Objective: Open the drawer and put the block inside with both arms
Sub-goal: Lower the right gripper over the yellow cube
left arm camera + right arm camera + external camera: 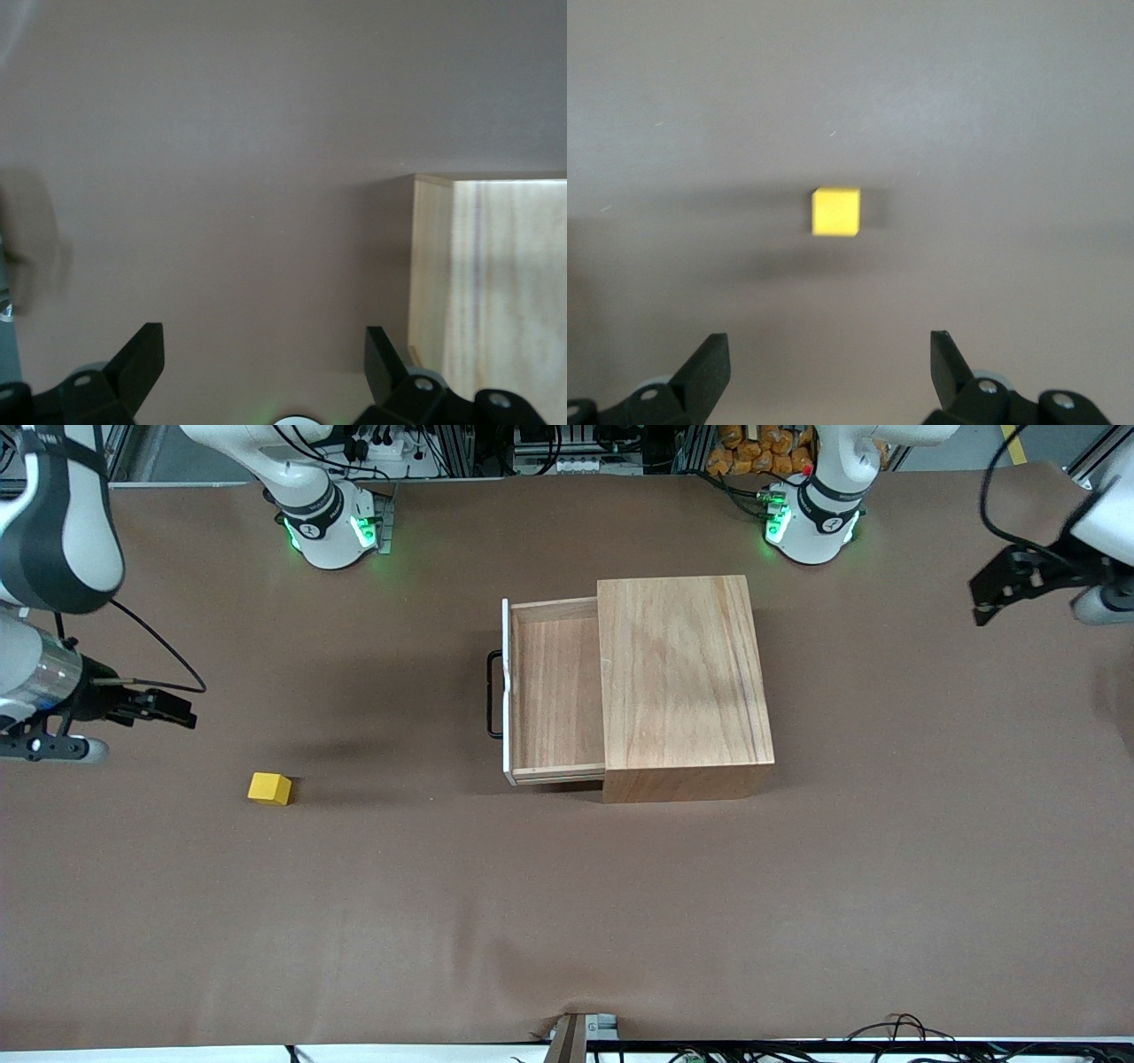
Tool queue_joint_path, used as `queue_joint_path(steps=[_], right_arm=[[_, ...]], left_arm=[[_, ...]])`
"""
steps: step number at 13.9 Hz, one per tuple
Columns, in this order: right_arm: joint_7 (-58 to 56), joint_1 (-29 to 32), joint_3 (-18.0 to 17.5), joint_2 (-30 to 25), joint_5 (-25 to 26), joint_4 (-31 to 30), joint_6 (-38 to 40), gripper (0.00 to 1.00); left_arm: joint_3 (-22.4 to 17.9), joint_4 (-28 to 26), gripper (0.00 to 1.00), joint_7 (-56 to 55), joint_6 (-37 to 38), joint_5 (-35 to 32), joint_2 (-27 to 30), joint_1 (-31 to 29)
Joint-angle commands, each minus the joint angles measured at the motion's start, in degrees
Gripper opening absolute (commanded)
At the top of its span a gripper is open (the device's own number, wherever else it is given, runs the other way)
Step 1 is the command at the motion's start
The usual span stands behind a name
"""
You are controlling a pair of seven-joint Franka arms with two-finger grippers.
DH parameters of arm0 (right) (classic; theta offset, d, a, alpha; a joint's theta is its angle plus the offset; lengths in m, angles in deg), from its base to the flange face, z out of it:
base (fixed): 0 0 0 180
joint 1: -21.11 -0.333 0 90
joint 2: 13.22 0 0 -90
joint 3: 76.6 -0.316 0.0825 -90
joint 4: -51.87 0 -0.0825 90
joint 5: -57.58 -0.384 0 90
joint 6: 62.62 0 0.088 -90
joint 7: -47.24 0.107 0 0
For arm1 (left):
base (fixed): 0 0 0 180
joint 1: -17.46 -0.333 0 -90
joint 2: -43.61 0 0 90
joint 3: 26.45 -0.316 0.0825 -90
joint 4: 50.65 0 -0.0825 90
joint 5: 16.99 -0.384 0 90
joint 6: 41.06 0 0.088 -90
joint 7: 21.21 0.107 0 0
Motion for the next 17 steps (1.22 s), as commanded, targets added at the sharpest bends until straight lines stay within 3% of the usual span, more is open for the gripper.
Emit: queue_joint_path(steps=[1,7,9,12,14,16,17], right_arm=[[-1.95,-0.4,-0.42,2.33,0.13,-3.4,-4.77,1.0],[4.29,-3.05,-0.51,13.39,-0.92,2.22,-4.86,1.0],[3.68,-3.75,-0.42,17.44,-2.85,4.33,-5.73,1.0],[0.62,-4.54,-0.51,24.74,-3.03,7.42,-8.79,1.0],[-0.54,-4.37,-0.42,25.19,-2.6,7.33,-9.25,1.0],[-0.89,-3.75,-0.42,27.64,-2.07,7.24,-11.08,1.0],[-2.02,-3.66,-0.33,28.35,-1.98,6.89,-12.32,1.0]], left_arm=[[0.73,-0.33,1.0,1.58,-0.46,0.18,0.23,-1.53],[1.51,-0.41,1.0,5.81,-2.75,5.89,0.31,-9.0],[8.6,-1.81,1.0,5.81,-2.74,5.98,0.58,-15.3],[11.18,-6.45,1.0,5.11,-4.23,5.8,3.29,-17.78],[17.05,-9.54,1.0,5.11,-6.08,5.8,5.75,-23.57],[16.91,-10.43,1.0,5.02,-6.79,5.72,6.38,-23.6],[14.73,-10.17,1.0,5.02,-6.79,5.8,6.21,-22.64]])
